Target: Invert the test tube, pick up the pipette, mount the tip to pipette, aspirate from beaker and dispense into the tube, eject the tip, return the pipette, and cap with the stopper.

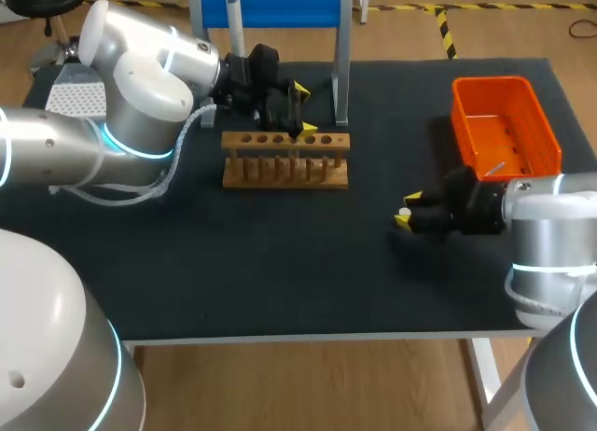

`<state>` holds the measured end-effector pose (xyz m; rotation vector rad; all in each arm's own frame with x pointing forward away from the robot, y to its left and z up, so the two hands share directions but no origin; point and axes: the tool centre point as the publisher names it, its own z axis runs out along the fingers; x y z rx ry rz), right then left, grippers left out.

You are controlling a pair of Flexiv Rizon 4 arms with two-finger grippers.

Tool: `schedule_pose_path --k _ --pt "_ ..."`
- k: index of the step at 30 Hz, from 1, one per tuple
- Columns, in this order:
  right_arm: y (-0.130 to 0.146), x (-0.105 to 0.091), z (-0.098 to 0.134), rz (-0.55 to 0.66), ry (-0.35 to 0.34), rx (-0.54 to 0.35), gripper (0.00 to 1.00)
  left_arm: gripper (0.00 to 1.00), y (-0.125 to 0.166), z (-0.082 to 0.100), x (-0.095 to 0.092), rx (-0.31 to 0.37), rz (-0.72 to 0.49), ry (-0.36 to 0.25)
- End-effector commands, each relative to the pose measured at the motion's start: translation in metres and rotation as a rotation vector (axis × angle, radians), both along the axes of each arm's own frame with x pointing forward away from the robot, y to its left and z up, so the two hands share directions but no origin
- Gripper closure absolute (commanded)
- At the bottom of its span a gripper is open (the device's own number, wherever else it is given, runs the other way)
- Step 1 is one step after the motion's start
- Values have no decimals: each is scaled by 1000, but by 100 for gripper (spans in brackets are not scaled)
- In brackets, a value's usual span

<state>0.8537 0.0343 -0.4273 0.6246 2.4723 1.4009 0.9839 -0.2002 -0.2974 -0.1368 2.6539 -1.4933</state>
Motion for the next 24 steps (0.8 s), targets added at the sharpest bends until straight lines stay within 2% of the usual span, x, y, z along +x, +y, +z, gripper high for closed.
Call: schedule_pose_path --k 1,24 --pt "1 1 -1 -1 -1 -1 51 0 0 0 0 1 -1 1" --pt "2 4 -6 5 6 -14 55 0 0 0 0 1 -1 1"
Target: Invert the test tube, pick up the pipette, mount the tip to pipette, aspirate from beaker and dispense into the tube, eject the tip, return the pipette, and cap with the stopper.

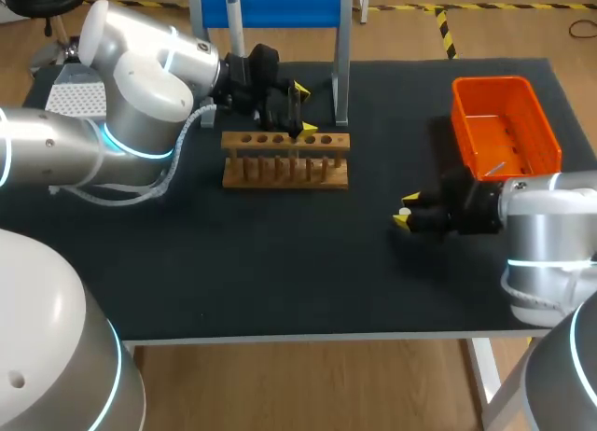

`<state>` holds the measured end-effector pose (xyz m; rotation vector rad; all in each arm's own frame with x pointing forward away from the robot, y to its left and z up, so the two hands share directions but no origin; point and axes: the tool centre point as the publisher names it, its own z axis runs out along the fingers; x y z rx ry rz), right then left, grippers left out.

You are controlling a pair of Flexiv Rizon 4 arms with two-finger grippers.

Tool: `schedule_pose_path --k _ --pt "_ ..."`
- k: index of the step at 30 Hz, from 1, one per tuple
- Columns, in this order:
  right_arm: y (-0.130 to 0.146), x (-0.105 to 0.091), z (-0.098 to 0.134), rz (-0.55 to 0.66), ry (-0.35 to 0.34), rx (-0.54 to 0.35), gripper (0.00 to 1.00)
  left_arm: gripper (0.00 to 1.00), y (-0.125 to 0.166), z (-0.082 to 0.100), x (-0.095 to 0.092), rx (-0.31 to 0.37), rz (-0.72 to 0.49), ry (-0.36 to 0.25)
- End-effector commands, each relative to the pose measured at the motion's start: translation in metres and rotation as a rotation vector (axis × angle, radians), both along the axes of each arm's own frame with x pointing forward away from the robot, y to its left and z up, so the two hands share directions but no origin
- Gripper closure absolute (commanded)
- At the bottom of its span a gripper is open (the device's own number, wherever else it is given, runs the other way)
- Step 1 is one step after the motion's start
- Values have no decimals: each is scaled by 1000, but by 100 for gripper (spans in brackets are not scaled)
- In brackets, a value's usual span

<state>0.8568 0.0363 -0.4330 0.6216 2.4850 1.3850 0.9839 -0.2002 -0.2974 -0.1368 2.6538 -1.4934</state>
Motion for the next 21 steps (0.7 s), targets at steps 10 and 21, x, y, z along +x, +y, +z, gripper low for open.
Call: schedule_pose_path --k 10,21 --pt "1 0 -1 0 5 -1 60 0 0 0 0 1 -1 1" --pt "1 1 -1 -2 10 0 100 0 0 0 0 1 -1 1"
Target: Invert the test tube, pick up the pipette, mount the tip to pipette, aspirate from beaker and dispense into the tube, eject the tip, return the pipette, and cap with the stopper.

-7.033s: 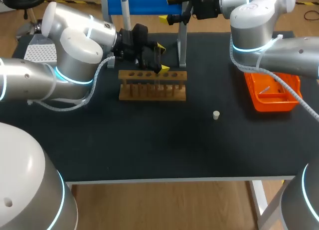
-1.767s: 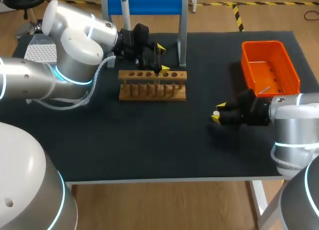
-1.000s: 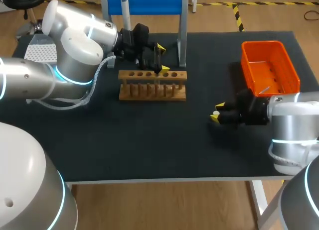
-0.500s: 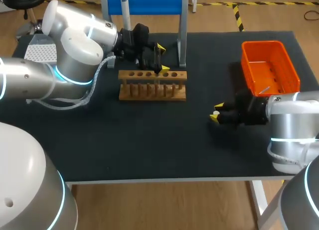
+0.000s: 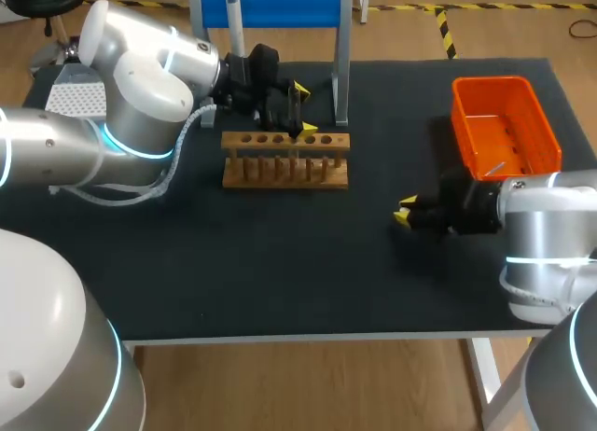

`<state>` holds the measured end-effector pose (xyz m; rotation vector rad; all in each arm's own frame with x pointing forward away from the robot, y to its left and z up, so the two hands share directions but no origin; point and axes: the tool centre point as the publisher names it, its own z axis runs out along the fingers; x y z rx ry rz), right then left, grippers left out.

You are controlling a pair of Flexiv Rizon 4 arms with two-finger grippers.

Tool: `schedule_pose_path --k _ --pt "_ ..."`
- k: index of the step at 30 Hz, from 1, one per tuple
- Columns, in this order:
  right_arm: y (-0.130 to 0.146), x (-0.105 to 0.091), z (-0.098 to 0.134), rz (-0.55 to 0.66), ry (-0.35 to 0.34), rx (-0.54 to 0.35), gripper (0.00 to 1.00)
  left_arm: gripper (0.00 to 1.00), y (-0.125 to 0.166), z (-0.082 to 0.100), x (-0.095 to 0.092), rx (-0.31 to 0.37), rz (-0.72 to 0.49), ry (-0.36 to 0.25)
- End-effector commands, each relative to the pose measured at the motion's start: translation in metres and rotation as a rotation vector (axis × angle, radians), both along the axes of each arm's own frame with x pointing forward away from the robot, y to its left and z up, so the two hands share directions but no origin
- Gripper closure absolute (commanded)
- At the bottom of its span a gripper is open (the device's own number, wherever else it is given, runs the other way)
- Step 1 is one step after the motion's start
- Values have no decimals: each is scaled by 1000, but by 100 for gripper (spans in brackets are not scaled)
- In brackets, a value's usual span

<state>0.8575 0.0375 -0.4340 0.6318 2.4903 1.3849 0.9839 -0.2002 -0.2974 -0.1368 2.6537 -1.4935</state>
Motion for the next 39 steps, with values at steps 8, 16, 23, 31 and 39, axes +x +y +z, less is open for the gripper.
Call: schedule_pose_path --k 8,16,23,31,39 --pt "-2 0 0 -5 6 3 100 0 0 0 0 1 -1 1" --pt "0 1 12 -10 9 8 100 0 0 0 0 1 -1 1" --pt "6 8 38 26 1 6 100 0 0 0 0 1 -1 1" --pt "12 21 77 95 -19 -15 100 0 0 0 0 1 -1 1" --pt "32 40 129 185 -70 -21 100 0 0 0 0 1 -1 1"
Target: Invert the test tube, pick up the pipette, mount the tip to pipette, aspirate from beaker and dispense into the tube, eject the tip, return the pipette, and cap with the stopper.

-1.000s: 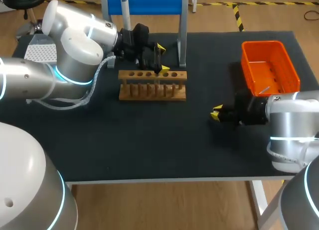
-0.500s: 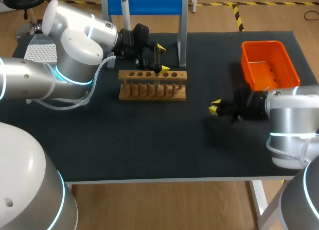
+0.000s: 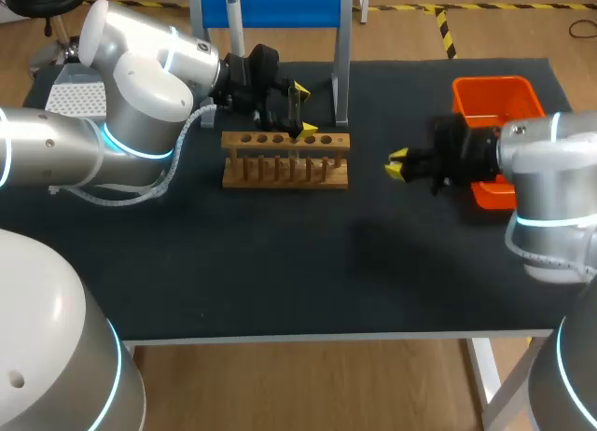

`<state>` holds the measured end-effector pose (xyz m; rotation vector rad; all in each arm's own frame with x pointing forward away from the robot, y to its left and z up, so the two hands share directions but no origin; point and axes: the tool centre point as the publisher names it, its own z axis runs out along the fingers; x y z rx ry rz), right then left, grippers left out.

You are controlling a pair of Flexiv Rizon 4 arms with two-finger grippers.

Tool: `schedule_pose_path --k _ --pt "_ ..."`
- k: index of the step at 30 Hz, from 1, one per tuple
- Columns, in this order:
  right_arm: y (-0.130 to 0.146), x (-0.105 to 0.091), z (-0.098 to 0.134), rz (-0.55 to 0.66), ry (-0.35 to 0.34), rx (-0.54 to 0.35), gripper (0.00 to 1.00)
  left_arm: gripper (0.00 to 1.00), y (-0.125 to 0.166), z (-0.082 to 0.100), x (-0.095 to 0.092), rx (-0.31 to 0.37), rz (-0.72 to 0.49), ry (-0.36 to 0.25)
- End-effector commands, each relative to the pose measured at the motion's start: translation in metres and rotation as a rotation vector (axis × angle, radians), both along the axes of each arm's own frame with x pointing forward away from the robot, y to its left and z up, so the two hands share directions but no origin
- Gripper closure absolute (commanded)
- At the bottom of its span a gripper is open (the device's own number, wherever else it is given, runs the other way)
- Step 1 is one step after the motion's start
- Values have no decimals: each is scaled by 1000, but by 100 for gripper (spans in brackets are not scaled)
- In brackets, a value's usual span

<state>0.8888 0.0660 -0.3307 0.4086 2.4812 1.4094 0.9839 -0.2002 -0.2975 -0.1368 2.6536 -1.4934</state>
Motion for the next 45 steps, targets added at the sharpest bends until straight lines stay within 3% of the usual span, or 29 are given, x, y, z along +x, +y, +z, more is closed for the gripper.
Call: schedule_pose_path --k 1,12,45 --pt "7 11 32 82 25 -23 100 0 0 0 0 1 -1 1" --pt "52 30 80 181 -22 -39 100 0 0 0 0 1 -1 1" --pt "54 32 81 181 -18 -29 100 0 0 0 0 1 -1 1"
